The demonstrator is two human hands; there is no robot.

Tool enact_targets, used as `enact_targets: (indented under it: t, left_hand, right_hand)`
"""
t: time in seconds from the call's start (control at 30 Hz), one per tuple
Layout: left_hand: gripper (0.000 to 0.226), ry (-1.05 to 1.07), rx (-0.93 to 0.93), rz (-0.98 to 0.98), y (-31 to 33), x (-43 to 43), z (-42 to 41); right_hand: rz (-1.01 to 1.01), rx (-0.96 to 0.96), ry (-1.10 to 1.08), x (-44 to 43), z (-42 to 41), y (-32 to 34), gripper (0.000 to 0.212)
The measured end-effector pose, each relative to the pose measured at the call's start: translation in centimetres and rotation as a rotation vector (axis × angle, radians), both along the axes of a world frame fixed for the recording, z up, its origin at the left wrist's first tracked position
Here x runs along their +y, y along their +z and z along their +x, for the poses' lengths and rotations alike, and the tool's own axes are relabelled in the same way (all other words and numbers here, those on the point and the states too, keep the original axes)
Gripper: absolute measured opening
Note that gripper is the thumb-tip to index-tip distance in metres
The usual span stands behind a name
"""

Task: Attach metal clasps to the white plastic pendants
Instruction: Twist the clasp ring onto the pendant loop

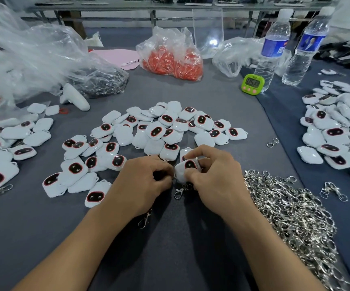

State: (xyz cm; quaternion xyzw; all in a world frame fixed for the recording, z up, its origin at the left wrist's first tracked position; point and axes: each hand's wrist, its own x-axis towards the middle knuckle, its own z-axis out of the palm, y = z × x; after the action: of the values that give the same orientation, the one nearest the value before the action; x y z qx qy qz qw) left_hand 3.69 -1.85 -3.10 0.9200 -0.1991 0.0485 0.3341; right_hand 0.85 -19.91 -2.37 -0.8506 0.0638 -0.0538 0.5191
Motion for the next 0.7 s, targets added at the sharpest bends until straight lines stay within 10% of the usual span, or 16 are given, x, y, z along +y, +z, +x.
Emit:
enact_targets:
  t: [0.47,0.7]
  left_hand:
    - [0.007,-0.028,-0.242,0.164,0.25,-0.76,-0.81]
    - [0.012,-0.021,-0.458,0.272,0.70,-0.60,-0.93]
  right_hand:
    - [-0.122,-0.094,0.061,0.72,-0.22,0.22,0.016]
    - [0.298,0.156,0.006,0.02,0.07,0.58,0.019]
